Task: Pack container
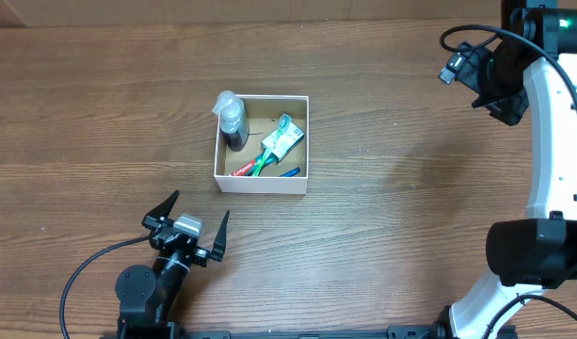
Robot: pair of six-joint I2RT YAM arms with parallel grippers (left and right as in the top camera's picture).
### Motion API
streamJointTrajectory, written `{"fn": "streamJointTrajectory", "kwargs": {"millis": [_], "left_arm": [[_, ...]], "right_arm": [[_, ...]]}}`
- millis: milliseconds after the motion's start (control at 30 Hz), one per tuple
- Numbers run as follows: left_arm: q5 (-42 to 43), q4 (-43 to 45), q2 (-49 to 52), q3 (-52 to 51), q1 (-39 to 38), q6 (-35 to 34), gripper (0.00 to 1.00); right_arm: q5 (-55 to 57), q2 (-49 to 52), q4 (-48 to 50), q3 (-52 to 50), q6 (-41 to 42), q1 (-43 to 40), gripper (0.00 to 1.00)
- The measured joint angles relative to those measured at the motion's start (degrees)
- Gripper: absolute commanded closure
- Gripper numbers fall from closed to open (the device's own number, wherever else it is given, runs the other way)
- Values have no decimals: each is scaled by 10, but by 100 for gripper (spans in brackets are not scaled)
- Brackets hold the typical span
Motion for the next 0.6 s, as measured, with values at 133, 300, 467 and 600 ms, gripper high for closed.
{"fn": "streamJointTrajectory", "kwargs": {"millis": [133, 300, 467, 600], "left_arm": [[-13, -18, -14, -2, 7, 2, 0], [-73, -25, -14, -2, 7, 4, 0], [-142, -30, -21, -2, 7, 7, 0], [-158, -31, -29, -2, 7, 11, 0]], "right_arm": [[0, 0, 0, 0, 0, 0, 0], [0, 0, 0, 0, 0, 0, 0], [0, 0, 0, 0, 0, 0, 0], [0, 0, 0, 0, 0, 0, 0]]}}
